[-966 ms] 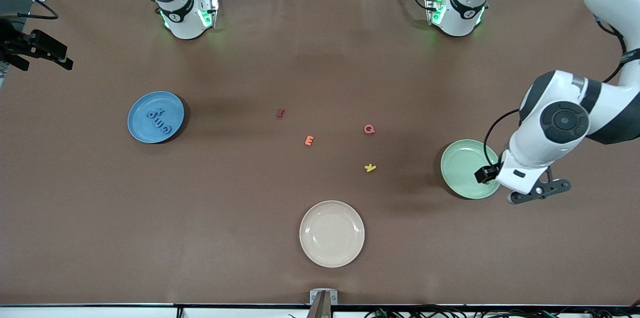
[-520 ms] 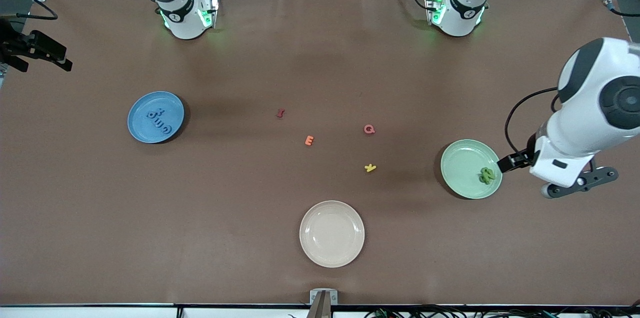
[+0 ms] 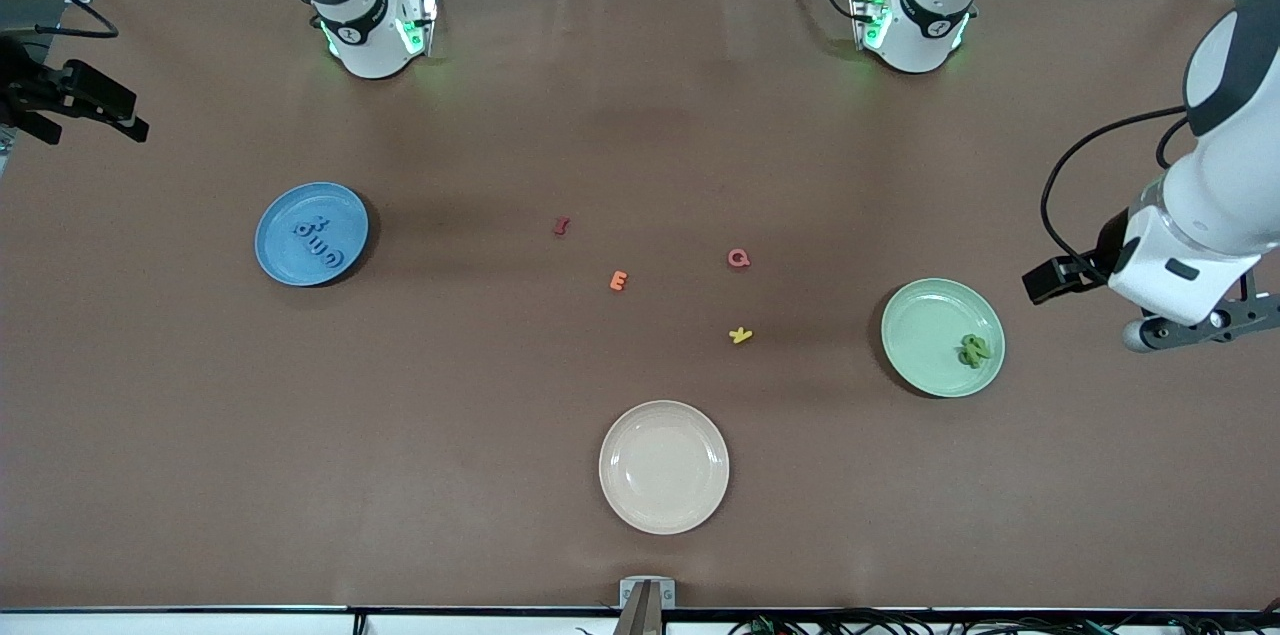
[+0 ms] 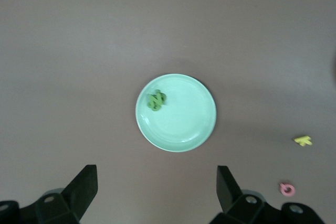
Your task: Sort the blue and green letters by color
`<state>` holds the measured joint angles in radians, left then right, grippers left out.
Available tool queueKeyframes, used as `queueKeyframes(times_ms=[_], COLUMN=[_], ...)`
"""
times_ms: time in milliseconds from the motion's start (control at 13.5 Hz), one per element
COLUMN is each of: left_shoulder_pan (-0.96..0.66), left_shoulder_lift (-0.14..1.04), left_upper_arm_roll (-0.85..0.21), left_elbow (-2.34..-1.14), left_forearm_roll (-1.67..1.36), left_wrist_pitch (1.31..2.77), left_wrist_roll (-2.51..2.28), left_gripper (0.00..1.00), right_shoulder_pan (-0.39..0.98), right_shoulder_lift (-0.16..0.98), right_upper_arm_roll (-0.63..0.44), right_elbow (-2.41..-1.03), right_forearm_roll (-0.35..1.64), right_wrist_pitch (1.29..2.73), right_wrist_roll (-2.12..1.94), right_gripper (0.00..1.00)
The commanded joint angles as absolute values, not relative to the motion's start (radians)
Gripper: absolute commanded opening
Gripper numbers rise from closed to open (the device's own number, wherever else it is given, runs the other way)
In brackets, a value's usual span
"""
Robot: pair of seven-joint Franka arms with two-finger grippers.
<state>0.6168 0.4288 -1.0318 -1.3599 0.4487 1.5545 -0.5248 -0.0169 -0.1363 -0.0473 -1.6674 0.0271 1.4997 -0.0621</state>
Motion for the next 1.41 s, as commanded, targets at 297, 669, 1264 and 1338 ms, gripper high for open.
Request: queueKeyframes(times_ms=[297, 669, 1264, 1338], left_shoulder_pan=[0.453, 0.226, -0.153, -0.161], left_shoulder_lift=[0.344, 0.194, 0.045, 0.025], left_upper_arm_roll=[-0.968, -0.605, -0.042, -0.026], left_elbow=[-1.364, -1.358, -1.452, -1.477], left_forearm_roll=[0.325, 0.102, 0.034, 0.029], left_wrist_pitch=[1.465, 1.466, 1.470, 1.476], left_wrist_roll=[-0.492, -0.365, -0.138, -0.126], left_gripper=[1.00, 1.00, 1.00, 1.00], right_shoulder_pan=[-0.014, -0.014, -0.012, -0.012], right_shoulder_lift=[-0.176, -0.175, -0.173, -0.173], right_upper_arm_roll=[-0.035, -0.037, -0.035, -0.035], right_elbow=[-1.678, -1.661, -1.671, -1.671], right_forearm_roll=[0.043, 0.043, 0.040, 0.038], right_wrist_pitch=[1.508, 1.517, 1.529, 1.529], right_wrist_roll=[-0.052, -0.052, -0.054, -0.054], right_gripper=[1.00, 1.00, 1.00, 1.00])
